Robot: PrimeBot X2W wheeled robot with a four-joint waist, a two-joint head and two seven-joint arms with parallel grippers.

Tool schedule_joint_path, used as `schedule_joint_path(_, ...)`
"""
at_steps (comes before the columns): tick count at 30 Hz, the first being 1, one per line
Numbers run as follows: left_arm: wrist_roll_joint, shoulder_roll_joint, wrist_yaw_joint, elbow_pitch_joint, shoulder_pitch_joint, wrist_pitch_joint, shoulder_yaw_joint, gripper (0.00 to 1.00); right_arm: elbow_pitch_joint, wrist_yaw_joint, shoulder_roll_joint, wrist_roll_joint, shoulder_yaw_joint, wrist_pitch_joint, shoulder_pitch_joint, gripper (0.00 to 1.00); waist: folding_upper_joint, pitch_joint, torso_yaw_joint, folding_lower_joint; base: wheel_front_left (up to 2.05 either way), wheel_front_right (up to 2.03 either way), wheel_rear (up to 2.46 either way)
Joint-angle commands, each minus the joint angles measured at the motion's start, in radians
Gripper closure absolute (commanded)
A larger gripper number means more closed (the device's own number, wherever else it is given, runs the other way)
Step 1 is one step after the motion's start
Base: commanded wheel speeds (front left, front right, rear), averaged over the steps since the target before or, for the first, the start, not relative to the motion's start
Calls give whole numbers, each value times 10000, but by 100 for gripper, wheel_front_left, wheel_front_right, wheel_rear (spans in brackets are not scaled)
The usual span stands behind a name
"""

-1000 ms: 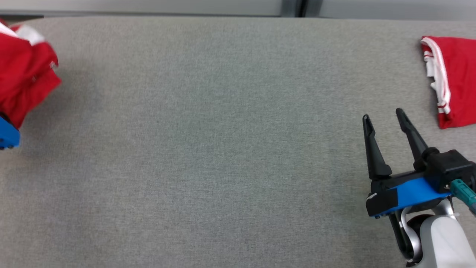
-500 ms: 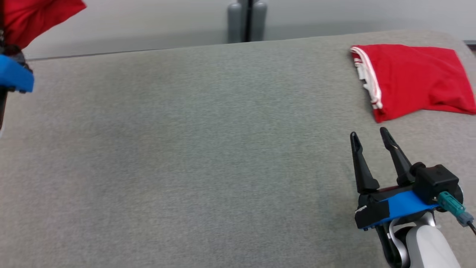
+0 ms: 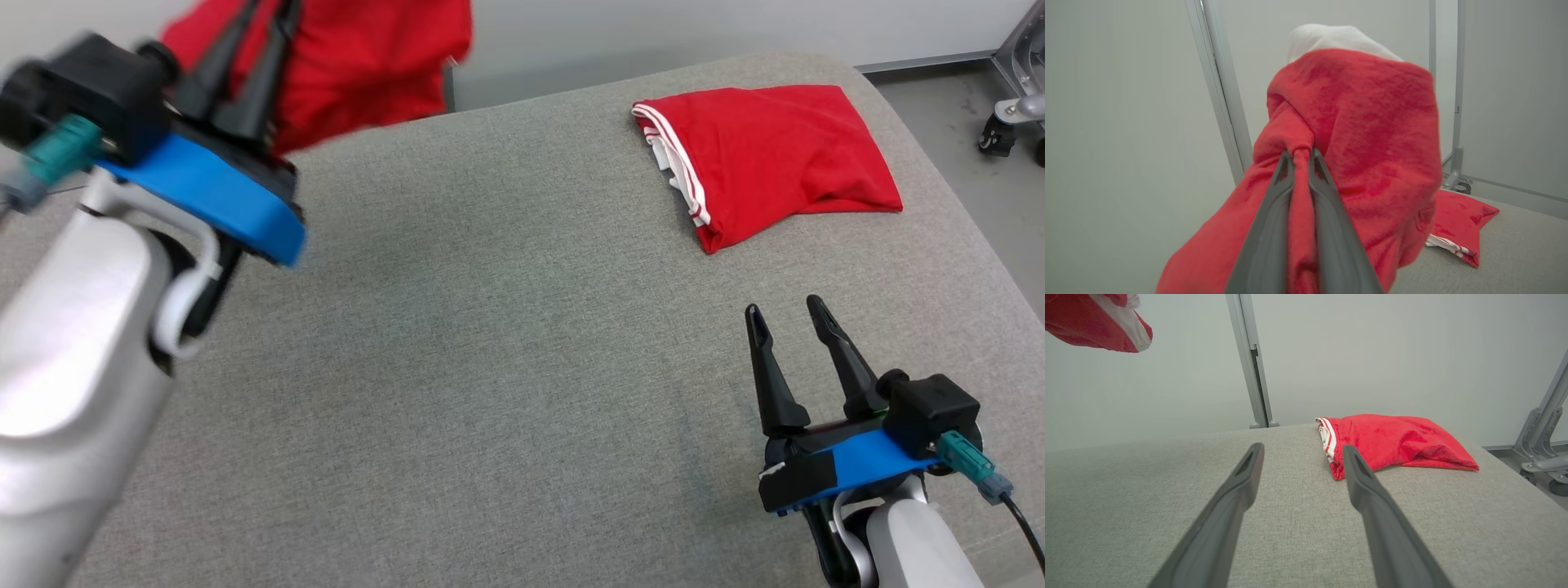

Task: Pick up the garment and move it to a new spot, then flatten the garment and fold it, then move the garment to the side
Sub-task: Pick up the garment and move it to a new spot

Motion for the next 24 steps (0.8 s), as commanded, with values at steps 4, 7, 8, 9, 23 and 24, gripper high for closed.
schedule_joint_path(4,-38,-502,-14,191,776,-135,-480,100,116,1,-13,97,18,-117,-116,0,0,39,27,0,0,0,0)
schedule_joint_path(7,-31,-787,49,511,1276,-356,-757,100,156,1,-15,121,124,-154,-171,0,0,65,64,0,0,0,0)
schedule_joint_path(8,-49,-901,26,656,1469,-388,-880,100,173,1,-16,123,150,-169,-170,0,0,64,79,0,0,0,0)
schedule_joint_path(9,-97,-994,-8,808,1631,-454,-956,100,194,1,-16,129,168,-179,-174,0,0,65,93,0,0,0,0)
schedule_joint_path(23,-41,-2331,-313,2888,2825,-1213,-1906,0,374,1,-15,44,206,-176,-253,0,0,-29,336,0,0,0,0)
schedule_joint_path(24,-8,-2371,-308,2927,2763,-1285,-1852,0,384,1,-15,25,184,-167,-233,0,0,-63,372,0,0,0,0)
